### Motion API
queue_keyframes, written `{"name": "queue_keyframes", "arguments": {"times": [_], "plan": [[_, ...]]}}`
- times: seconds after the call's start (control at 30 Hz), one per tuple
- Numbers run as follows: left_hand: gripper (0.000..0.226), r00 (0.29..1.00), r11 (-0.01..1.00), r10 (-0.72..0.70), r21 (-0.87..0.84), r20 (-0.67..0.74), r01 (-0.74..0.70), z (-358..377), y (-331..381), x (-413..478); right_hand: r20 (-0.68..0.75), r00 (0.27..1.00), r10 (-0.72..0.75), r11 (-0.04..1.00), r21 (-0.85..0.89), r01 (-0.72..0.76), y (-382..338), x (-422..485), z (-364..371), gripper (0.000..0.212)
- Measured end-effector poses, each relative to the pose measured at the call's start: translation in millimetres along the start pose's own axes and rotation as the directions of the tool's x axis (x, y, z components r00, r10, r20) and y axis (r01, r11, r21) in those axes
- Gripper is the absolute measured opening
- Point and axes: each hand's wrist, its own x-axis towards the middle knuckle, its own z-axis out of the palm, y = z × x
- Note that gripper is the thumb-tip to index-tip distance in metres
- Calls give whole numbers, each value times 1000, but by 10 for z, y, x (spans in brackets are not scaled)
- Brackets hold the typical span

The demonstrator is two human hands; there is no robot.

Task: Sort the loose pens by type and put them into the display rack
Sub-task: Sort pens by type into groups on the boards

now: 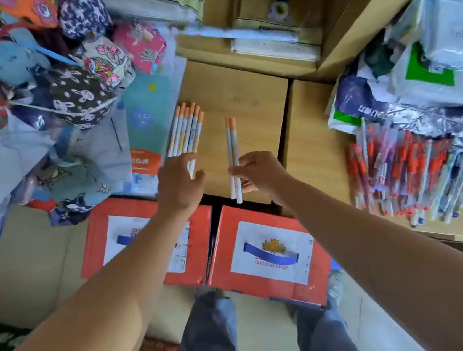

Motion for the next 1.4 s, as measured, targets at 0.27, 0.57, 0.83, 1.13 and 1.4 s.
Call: {"name": "queue_keyframes", "arguments": {"times": [0.27,0.57,0.83,1.13,1.4], "plan": [[48,990,991,108,72,96,-115,-54,-435,433,-186,983,-2,986,-166,-30,-73,659,746,27],[44,987,983,146,101,65,-152,-114,-449,468,-307,902,-304,912,-368,182,-84,711,937,42],[23,989,979,150,139,-12,-147,-32,34,353,-199,905,-376,915,-234,328,123,349,218,10],[15,957,990,143,-29,251,-140,1066,1355,-217,-391,889,-239,964,-203,170,972,-347,-1608,11],[12,964,992,122,-70,237,-109,2046,2225,-539,-468,852,-234,941,-331,76,1481,-416,-2767,12]]}}
